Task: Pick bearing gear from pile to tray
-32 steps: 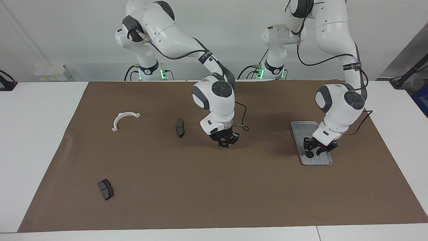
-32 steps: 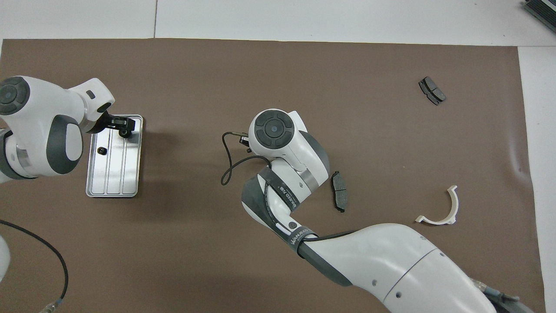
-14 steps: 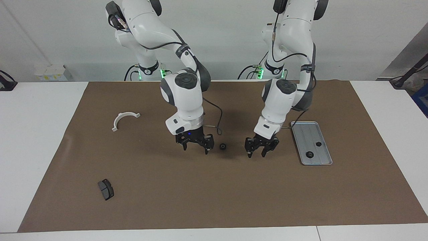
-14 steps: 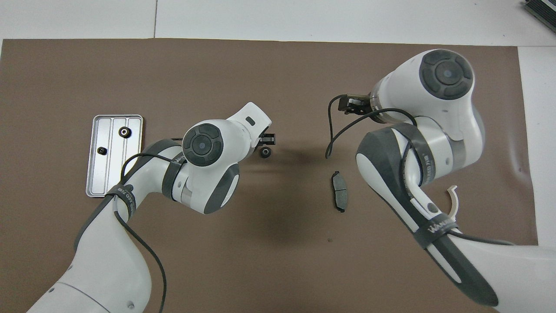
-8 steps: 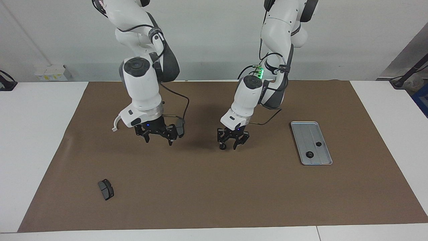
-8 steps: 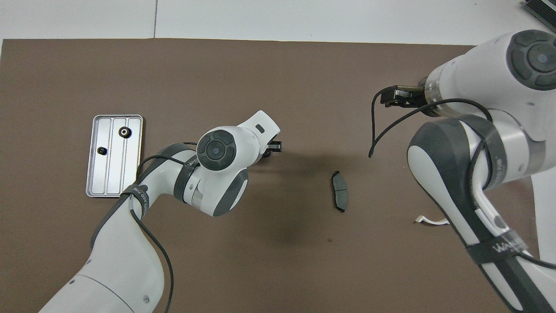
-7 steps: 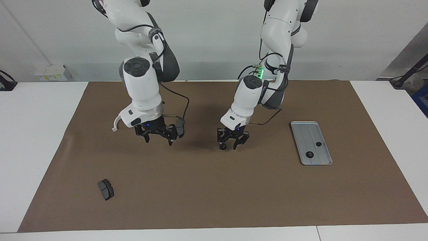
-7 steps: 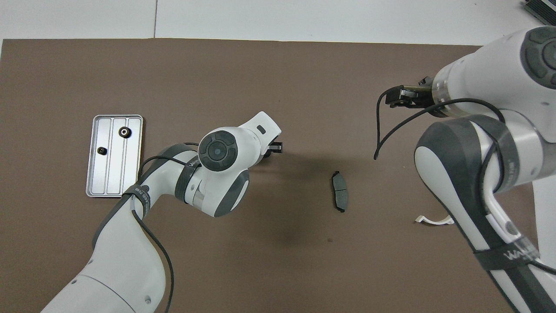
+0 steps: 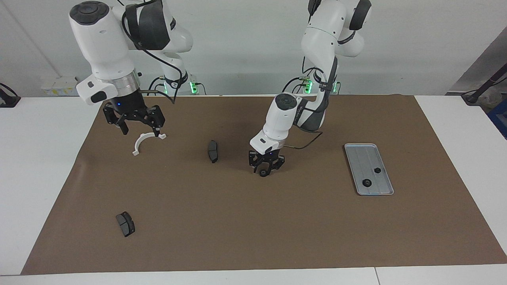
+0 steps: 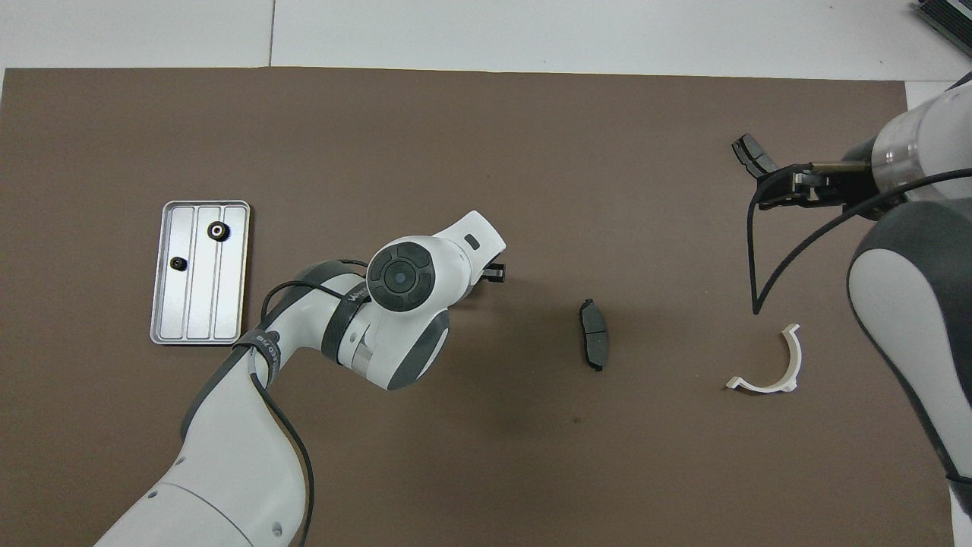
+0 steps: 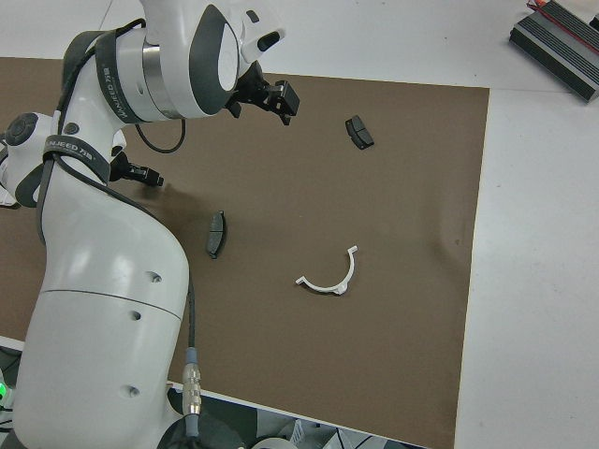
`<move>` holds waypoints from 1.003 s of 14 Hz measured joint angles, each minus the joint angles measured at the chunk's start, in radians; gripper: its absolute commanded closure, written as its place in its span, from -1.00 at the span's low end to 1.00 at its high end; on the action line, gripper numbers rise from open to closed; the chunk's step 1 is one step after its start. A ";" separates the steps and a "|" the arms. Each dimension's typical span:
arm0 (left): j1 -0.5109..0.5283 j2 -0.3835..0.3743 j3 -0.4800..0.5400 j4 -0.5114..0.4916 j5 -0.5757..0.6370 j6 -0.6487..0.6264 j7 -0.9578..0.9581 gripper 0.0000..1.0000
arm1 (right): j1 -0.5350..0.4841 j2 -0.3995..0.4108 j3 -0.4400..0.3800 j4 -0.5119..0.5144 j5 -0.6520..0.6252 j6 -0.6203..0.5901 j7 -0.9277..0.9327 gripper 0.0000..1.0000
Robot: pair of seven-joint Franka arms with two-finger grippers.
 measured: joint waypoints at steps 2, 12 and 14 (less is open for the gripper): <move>0.000 0.000 0.000 -0.002 0.003 0.001 0.003 0.04 | -0.025 0.000 -0.001 0.002 0.001 -0.008 -0.044 -1.00; 0.000 -0.005 0.005 -0.007 0.018 -0.001 0.005 0.59 | -0.017 -0.017 0.001 0.023 0.003 -0.028 -0.049 -1.00; 0.000 -0.005 0.005 -0.007 0.018 -0.001 0.005 0.65 | 0.050 -0.040 -0.078 0.023 0.011 -0.045 -0.049 -1.00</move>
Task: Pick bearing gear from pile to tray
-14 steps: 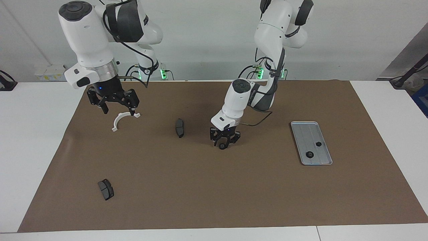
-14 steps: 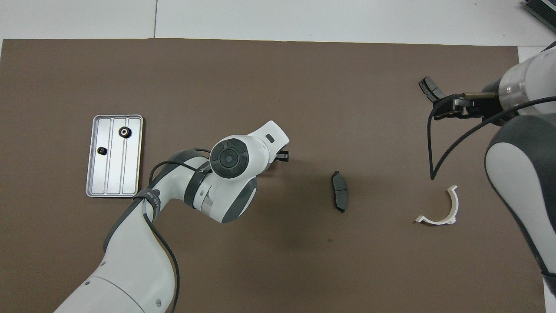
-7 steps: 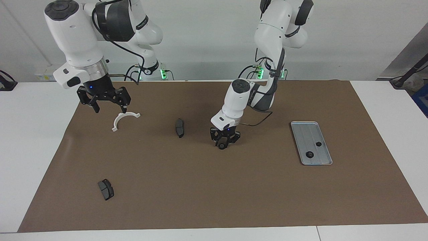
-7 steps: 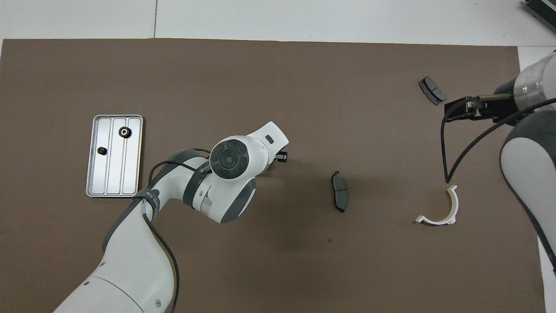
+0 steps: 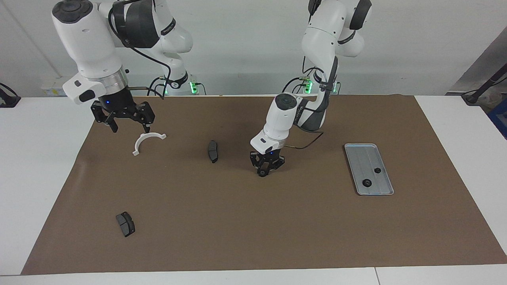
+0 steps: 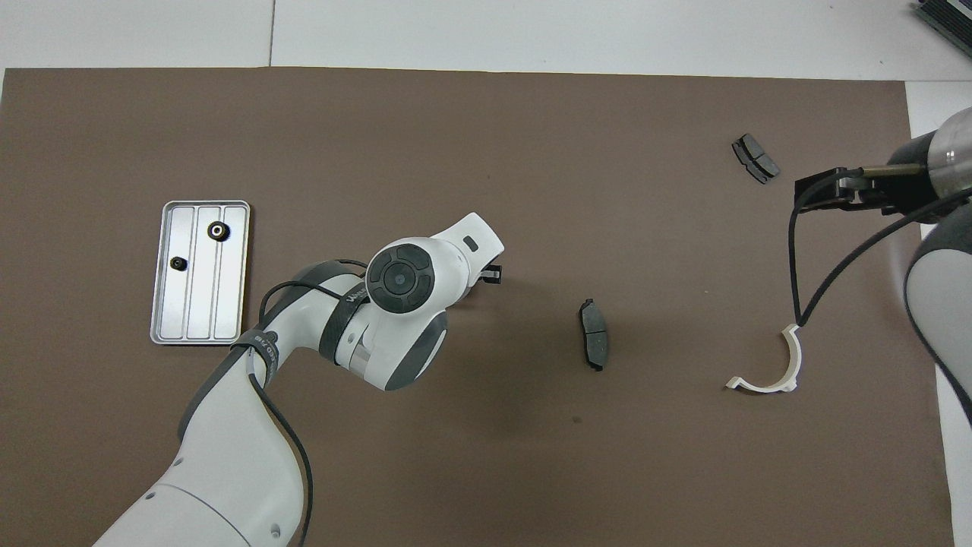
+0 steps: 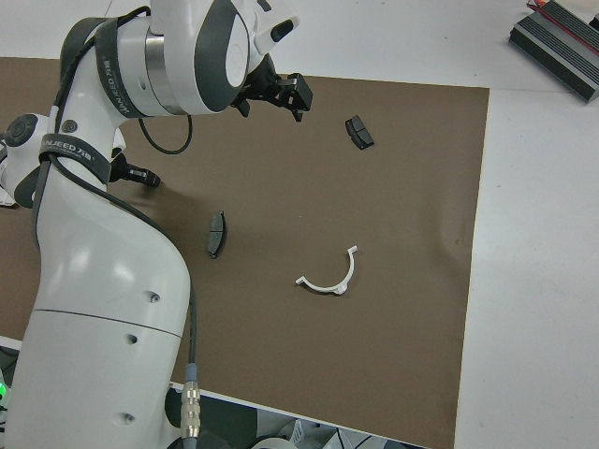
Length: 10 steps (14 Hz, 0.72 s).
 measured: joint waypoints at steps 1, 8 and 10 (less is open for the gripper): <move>0.000 0.000 0.000 0.000 0.000 -0.001 0.000 0.65 | 0.044 -0.010 -0.054 0.000 0.013 -0.025 0.000 -1.00; 0.175 0.003 0.025 0.150 0.000 -0.201 0.020 0.73 | 0.085 -0.042 -0.107 -0.028 0.033 -0.143 0.000 -1.00; 0.269 0.002 0.024 0.177 -0.001 -0.267 0.113 0.73 | 0.086 -0.046 -0.107 -0.034 0.033 -0.143 0.000 -1.00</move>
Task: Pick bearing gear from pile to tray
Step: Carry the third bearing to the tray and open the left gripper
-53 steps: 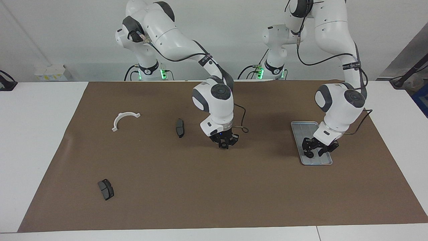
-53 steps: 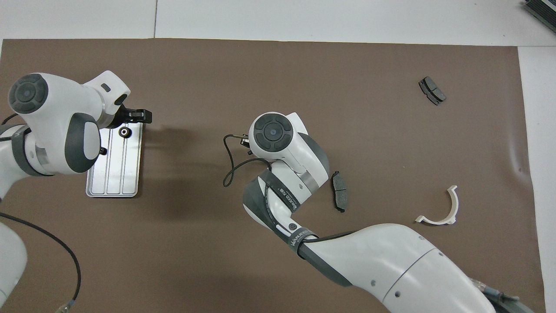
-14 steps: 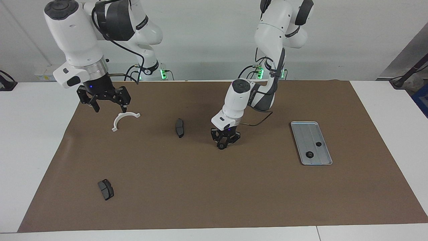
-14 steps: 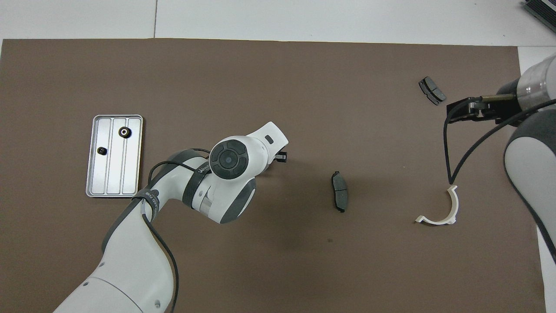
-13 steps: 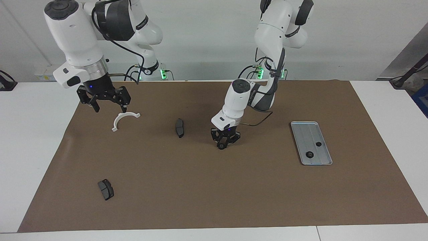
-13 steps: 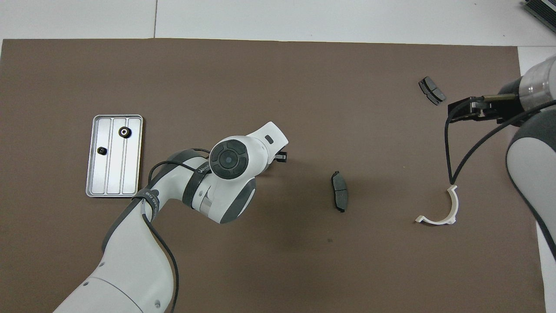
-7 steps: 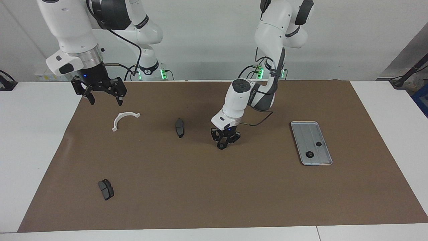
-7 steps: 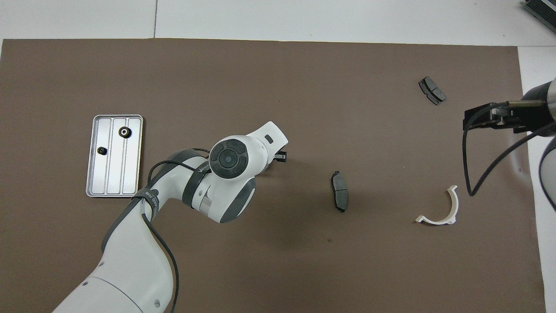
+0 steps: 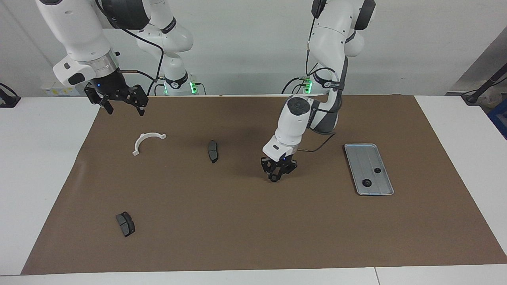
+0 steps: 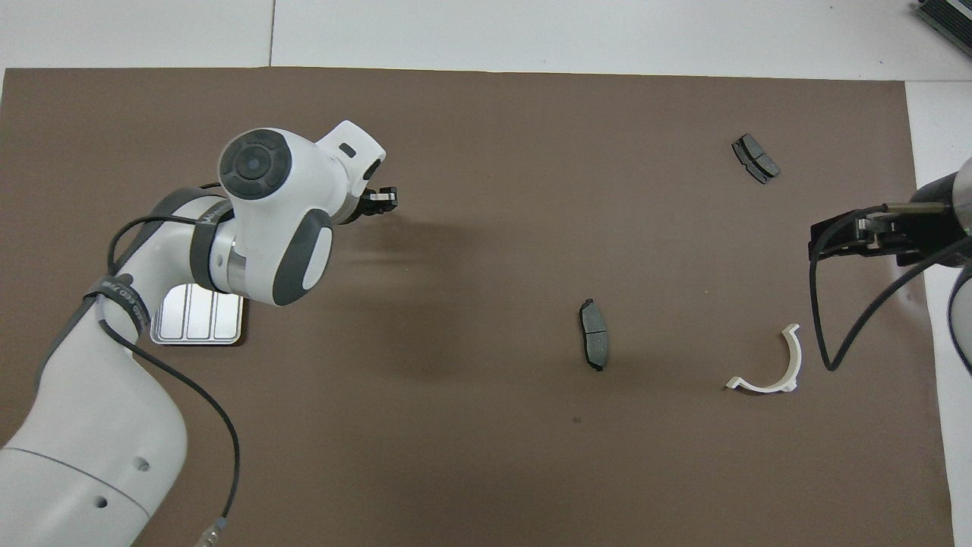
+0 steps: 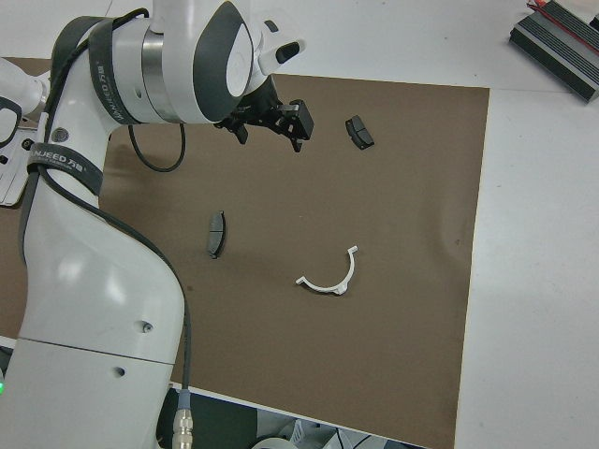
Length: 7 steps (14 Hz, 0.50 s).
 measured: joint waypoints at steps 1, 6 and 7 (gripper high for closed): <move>0.045 -0.003 -0.001 0.006 0.000 -0.040 0.058 0.73 | 0.000 -0.001 -0.001 -0.003 0.000 0.000 0.000 -1.00; 0.248 -0.082 -0.003 -0.001 -0.008 -0.272 0.454 0.73 | 0.009 -0.002 -0.001 -0.028 0.000 0.000 0.000 -1.00; 0.286 -0.105 -0.002 -0.018 -0.010 -0.301 0.540 0.73 | 0.011 -0.001 -0.001 -0.032 0.000 0.000 0.000 -1.00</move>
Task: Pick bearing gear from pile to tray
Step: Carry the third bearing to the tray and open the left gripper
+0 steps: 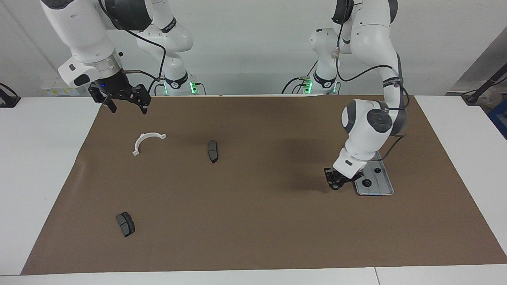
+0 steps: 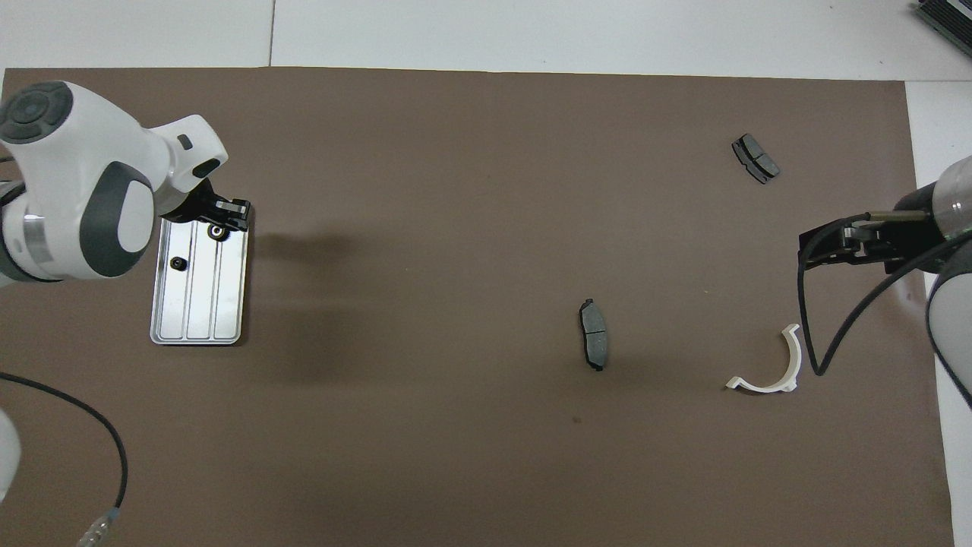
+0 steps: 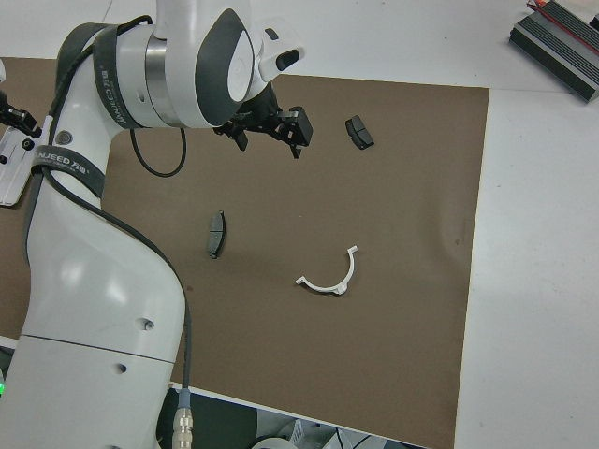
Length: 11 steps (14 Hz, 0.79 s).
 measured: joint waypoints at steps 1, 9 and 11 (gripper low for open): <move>0.035 -0.025 0.000 -0.031 -0.001 -0.014 0.080 0.73 | 0.002 0.000 0.000 -0.003 0.000 0.001 0.000 -1.00; 0.090 -0.127 -0.006 -0.298 -0.003 0.079 0.248 -0.57 | 0.001 0.000 -0.006 -0.005 -0.005 0.056 0.000 -1.00; 0.090 -0.133 -0.006 -0.307 -0.003 0.096 0.248 -1.00 | 0.001 0.000 -0.006 -0.007 -0.005 0.068 0.000 -1.00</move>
